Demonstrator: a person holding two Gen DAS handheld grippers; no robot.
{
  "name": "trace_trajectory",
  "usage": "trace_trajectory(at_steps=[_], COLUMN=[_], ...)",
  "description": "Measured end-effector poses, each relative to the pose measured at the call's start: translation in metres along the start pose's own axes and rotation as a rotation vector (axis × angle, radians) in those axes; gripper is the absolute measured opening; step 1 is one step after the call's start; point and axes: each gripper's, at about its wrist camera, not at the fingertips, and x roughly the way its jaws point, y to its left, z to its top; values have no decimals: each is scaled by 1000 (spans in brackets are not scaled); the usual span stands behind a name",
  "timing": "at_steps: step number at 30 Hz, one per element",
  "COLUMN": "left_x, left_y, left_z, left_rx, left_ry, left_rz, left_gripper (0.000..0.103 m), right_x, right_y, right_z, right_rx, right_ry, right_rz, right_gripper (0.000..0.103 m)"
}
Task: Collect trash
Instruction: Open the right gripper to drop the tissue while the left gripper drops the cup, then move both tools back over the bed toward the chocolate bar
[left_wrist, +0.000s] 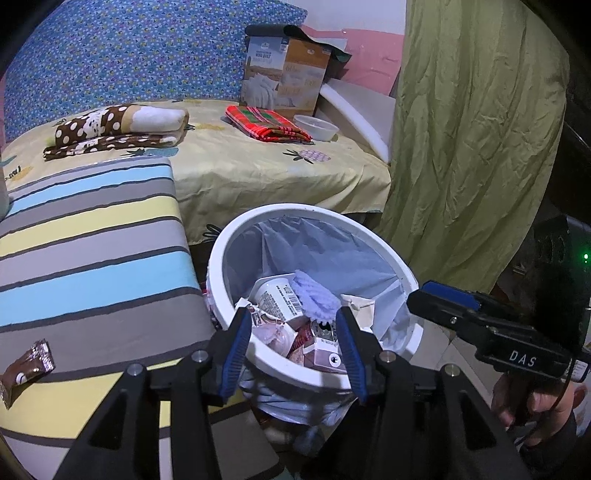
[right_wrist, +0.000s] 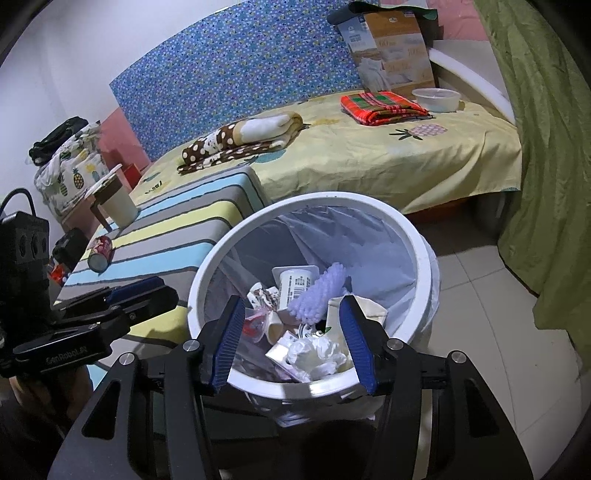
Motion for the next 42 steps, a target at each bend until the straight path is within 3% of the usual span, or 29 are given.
trace_trajectory(at_steps=[9, 42], left_x=[-27, -125], left_y=[8, 112], left_z=[-11, -71], left_rx=[-10, -208], left_ry=[-42, -153], left_rz=[21, 316], left_gripper=[49, 49], right_x=[-5, 20], right_y=[16, 135], right_z=[-2, -13], right_rx=[-23, -283], right_ry=[-8, 63], right_rz=[26, 232], right_gripper=[55, 55])
